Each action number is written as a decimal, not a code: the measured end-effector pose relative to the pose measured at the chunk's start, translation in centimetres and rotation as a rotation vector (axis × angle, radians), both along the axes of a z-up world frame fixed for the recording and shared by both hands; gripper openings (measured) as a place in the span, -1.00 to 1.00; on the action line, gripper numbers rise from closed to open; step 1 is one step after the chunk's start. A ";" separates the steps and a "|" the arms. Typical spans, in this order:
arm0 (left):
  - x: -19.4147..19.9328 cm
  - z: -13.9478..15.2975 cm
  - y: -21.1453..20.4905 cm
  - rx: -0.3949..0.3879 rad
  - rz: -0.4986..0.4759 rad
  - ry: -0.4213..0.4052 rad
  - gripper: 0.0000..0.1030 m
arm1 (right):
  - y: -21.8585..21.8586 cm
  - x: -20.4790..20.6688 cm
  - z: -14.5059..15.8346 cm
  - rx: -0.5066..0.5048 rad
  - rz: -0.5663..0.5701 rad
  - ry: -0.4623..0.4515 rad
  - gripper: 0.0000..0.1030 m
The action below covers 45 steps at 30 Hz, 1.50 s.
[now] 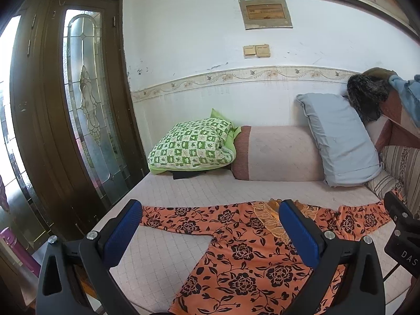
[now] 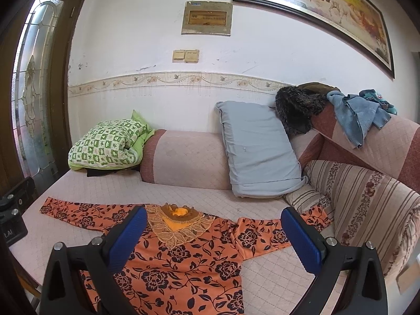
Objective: Fold small clothes
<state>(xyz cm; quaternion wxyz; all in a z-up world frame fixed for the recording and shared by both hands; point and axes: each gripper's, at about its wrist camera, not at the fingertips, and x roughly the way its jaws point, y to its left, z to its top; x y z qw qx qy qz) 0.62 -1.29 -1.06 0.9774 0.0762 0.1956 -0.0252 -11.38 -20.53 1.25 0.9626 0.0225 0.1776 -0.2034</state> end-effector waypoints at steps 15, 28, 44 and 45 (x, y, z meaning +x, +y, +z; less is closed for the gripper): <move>-0.1 0.0 -0.3 0.010 -0.011 -0.004 1.00 | -0.3 0.2 0.1 0.005 0.005 0.000 0.99; 0.4 -0.6 -0.6 0.021 -0.022 0.011 1.00 | -0.5 0.9 -0.2 0.013 0.012 0.011 0.99; 1.7 -1.3 0.0 0.009 0.013 0.030 1.00 | -0.6 2.2 -1.1 0.023 0.029 0.036 0.99; 1.7 -1.3 0.1 0.007 0.016 0.028 1.00 | -0.5 2.3 -1.1 0.022 0.031 0.037 0.99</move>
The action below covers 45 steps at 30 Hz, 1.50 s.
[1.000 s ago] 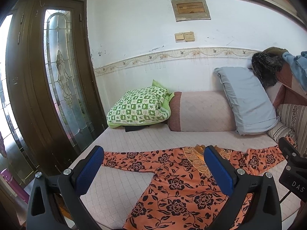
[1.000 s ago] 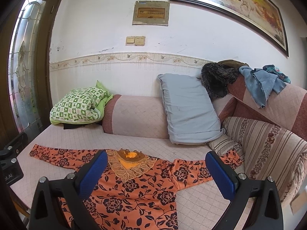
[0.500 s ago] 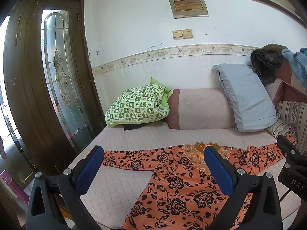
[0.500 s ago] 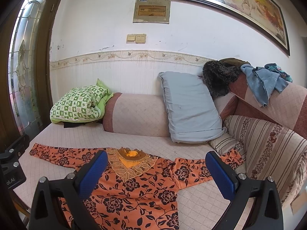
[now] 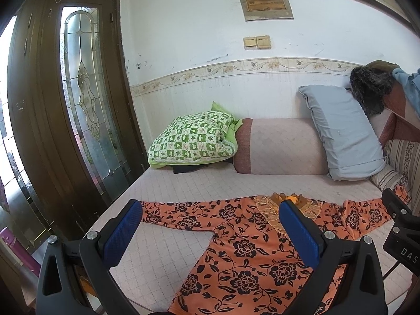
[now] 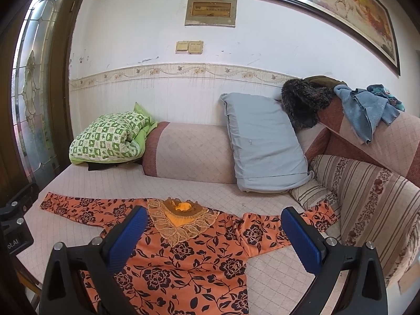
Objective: Fold small clothes
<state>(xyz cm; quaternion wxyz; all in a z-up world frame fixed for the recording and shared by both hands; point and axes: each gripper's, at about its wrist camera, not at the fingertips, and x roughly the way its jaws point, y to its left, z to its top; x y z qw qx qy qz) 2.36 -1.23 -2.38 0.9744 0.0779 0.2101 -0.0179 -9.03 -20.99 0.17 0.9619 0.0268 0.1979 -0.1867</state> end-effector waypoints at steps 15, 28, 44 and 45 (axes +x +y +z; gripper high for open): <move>1.2 -0.7 1.5 -0.026 0.025 0.011 1.00 | 1.3 1.0 0.0 -0.019 0.021 0.017 0.99; 3.3 -2.3 2.5 -0.038 0.053 0.046 1.00 | 2.0 2.8 -0.9 -0.028 0.032 0.046 0.99; 12.2 -13.9 2.1 0.012 0.071 0.328 1.00 | -8.3 6.1 -10.9 0.104 -0.074 0.175 0.99; 12.6 -14.2 1.6 0.013 0.067 0.323 1.00 | -9.7 6.1 -11.8 0.110 -0.089 0.177 0.99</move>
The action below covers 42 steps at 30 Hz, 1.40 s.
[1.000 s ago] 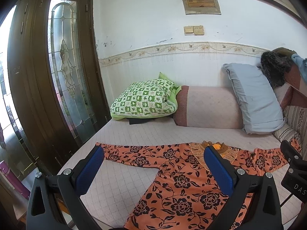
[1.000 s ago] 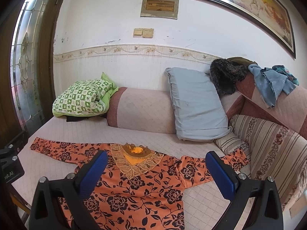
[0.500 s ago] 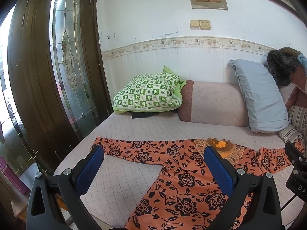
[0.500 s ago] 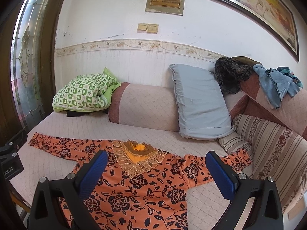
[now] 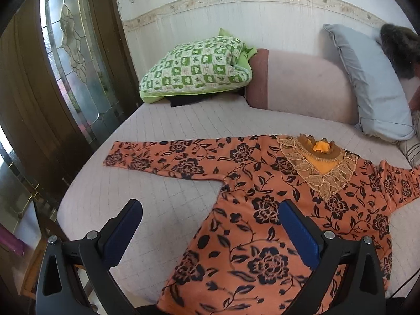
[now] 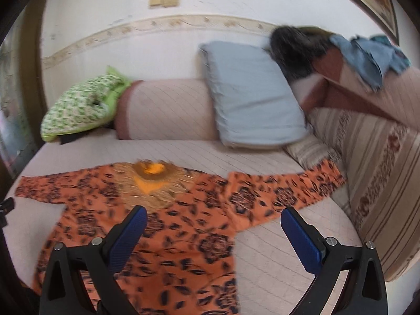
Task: Fold small clothes
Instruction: 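Grasp the sleeve cuff with the right gripper and lift it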
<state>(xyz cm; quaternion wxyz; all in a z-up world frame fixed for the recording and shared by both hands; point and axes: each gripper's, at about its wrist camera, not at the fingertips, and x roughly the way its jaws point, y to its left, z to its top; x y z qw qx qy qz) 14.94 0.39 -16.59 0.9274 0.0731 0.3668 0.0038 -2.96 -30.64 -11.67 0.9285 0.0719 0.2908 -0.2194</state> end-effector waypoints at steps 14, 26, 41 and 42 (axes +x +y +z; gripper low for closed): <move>10.9 -12.9 -10.6 -0.064 -0.106 0.298 1.00 | -27.9 -1.2 -13.2 0.410 -0.324 -0.018 0.62; 12.1 -15.9 -13.9 -0.046 -0.185 0.212 1.00 | -45.7 2.6 -20.0 0.557 -0.565 -0.050 0.14; 11.8 -14.4 -14.5 -0.097 -0.305 0.173 1.00 | -46.8 6.5 -20.0 0.458 -0.651 -0.003 -0.88; 11.9 -14.2 -14.2 -0.101 -0.298 0.165 1.00 | -46.6 6.6 -19.6 0.452 -0.646 -0.029 -0.88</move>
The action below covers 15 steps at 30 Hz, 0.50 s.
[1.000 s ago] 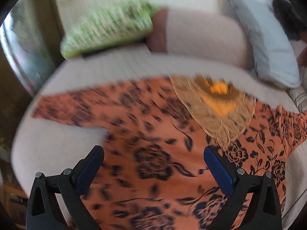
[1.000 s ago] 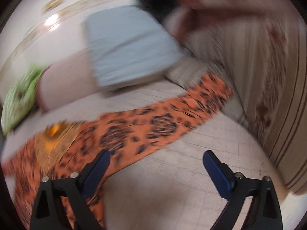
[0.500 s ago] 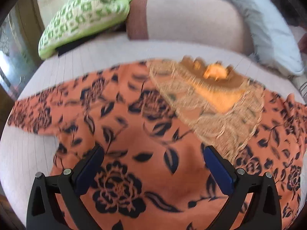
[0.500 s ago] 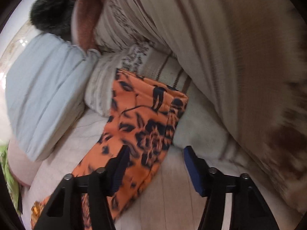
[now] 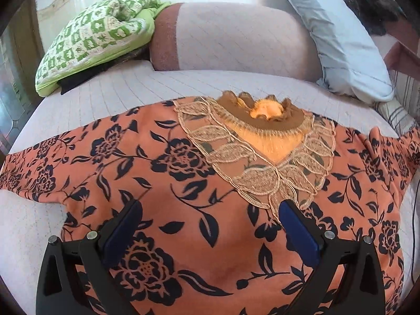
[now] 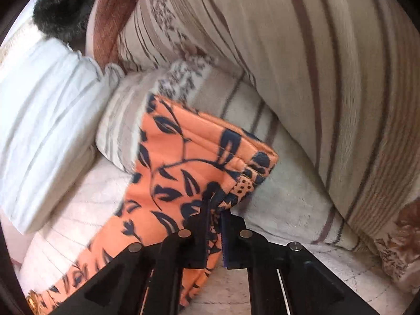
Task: Fold small clothes
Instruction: 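Grasp the sleeve cuff with the right gripper and lift it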
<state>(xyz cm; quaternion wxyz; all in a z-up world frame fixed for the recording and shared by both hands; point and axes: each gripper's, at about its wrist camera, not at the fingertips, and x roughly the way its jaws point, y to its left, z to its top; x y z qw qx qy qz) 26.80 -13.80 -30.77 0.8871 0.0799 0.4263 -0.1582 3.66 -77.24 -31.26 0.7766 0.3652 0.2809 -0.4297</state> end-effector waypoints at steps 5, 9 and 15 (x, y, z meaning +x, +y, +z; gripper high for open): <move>0.4 0.6 0.7 -0.014 0.023 -0.025 1.00 | 1.7 0.0 3.8 -0.080 0.072 -0.145 -0.89; 0.1 1.2 1.4 -0.024 0.028 -0.055 1.00 | 4.2 0.8 6.8 -0.049 0.182 -0.250 -0.89; 0.7 2.0 4.2 -0.055 0.079 -0.065 1.00 | 12.9 5.3 11.1 0.011 0.401 -0.371 -0.89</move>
